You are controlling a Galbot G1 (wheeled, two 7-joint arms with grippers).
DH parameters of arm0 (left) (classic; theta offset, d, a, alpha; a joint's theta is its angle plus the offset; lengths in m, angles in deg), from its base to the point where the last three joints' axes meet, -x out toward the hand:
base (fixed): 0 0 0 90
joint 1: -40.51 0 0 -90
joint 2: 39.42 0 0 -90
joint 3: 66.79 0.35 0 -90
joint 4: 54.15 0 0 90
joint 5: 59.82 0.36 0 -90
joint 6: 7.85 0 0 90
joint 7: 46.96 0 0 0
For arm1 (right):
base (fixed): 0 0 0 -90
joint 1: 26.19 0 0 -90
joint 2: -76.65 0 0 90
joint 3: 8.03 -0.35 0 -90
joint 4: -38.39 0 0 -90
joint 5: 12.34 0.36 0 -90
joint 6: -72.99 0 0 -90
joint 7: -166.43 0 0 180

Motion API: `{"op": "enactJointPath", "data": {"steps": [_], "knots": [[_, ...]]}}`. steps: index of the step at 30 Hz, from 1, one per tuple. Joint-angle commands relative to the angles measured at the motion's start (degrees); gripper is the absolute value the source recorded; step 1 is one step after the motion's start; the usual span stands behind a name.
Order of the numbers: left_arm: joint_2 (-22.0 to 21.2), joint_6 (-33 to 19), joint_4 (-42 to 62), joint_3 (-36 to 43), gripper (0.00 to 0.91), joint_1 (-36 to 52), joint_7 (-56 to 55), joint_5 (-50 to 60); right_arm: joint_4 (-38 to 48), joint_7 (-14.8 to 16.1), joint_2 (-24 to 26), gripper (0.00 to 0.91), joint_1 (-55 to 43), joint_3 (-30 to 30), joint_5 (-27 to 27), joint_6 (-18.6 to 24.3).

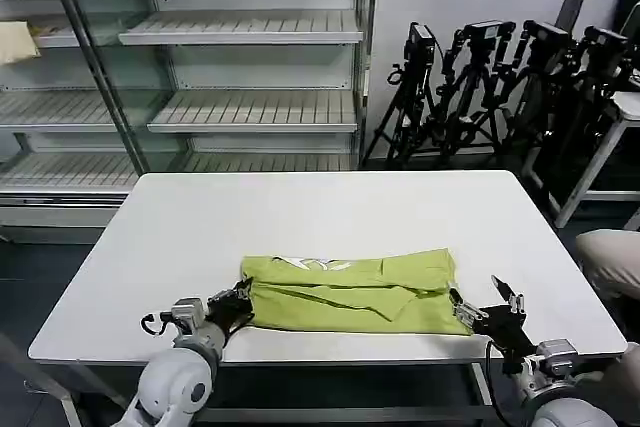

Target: Fold and organize the clothes.

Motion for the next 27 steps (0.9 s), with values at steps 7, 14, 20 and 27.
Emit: {"op": "enactJointPath", "data": {"steps": [7, 14, 20, 27], "knots": [[11.3, -2.6, 2.6, -14.2, 0.000, 1.5, 11.5, 19.6, 0.3, 0.3, -0.8, 0.907, -0.1, 0.2, -1.0, 0.4], [13.1, -2.5, -1.2, -17.9, 0.000, 2.1, 15.2, 26.3, 0.2, 0.6, -1.2, 0.907, -0.3, 0.5, -1.3, 0.6], [9.0, -1.5, -12.5, -8.1, 0.000, -1.1, 16.3, 26.6, -0.2, 0.7, -1.1, 0.907, 0.3, -0.2, -1.3, 0.7], [5.8, -1.0, -18.9, 4.7, 0.000, -3.5, 16.5, 24.5, -0.5, 0.8, -1.1, 0.907, 0.7, -1.0, -1.3, 0.7]]}}
